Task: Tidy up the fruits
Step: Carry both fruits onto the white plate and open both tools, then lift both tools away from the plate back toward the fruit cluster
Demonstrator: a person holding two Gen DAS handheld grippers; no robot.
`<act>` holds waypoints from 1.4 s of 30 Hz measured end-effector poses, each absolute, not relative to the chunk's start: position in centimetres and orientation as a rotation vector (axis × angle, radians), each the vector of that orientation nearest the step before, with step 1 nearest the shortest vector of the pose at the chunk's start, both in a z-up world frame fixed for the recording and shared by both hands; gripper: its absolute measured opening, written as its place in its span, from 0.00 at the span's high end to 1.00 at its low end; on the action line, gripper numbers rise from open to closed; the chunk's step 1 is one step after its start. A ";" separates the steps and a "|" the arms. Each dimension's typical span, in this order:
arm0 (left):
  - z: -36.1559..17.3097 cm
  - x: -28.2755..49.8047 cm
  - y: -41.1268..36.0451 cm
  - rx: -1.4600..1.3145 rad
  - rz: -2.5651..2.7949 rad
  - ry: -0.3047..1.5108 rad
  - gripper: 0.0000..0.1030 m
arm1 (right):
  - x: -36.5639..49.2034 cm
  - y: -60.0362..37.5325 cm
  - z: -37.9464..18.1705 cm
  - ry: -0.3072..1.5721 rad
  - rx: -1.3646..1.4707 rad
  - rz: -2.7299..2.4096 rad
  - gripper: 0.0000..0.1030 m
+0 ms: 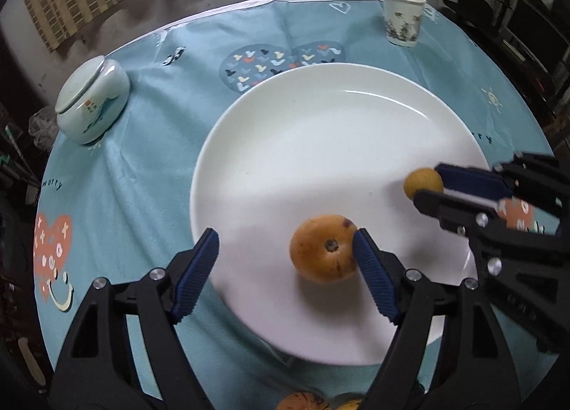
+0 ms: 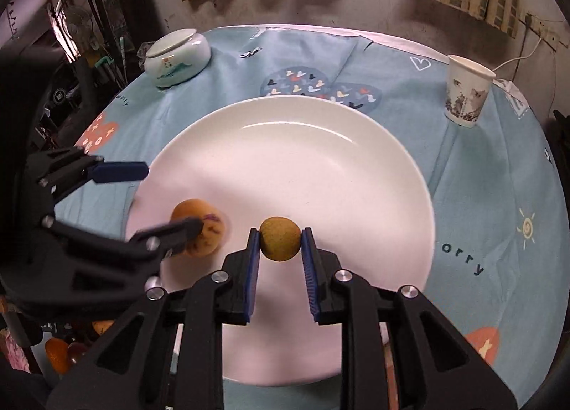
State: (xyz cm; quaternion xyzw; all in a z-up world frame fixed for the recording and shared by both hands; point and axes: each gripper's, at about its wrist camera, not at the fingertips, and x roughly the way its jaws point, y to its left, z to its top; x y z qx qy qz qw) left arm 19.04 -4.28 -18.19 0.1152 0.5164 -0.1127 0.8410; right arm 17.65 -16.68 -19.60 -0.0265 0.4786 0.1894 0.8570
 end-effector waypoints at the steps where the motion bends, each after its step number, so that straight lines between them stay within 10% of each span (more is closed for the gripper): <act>1: -18.4 18.8 -4.8 0.268 -0.257 1.088 0.23 | 17.1 -16.8 -19.6 1.004 -0.044 0.396 0.77; 4: -19.2 18.8 -6.2 0.299 -0.292 1.097 0.30 | 17.5 -17.5 -20.0 1.013 -0.031 0.392 0.77; 5: -19.8 19.1 -6.4 0.299 -0.289 1.128 0.53 | 17.5 -17.4 -20.1 1.015 -0.036 0.393 0.78; 6: -20.3 19.4 -6.4 0.293 -0.281 1.153 0.55 | 17.4 -17.4 -20.2 1.018 -0.038 0.395 0.78; 22: -18.6 20.7 -5.4 0.204 -0.195 1.154 0.55 | 19.3 -16.8 -20.4 1.045 0.086 0.355 0.76; 26: -18.5 20.2 -5.2 0.213 -0.208 1.124 0.34 | 19.4 -17.0 -20.0 1.048 0.069 0.349 0.74; 32: -14.7 19.0 -3.9 0.177 -0.196 1.036 0.30 | 17.9 -18.1 -15.9 0.963 0.089 0.364 0.74; 41: -4.4 12.1 -3.4 0.139 -0.218 0.756 0.14 | 6.4 -21.1 0.6 0.465 0.085 0.331 0.74; 42: -3.3 11.2 -3.4 0.136 -0.227 0.726 0.13 | 4.2 -21.3 2.9 0.382 0.068 0.307 0.63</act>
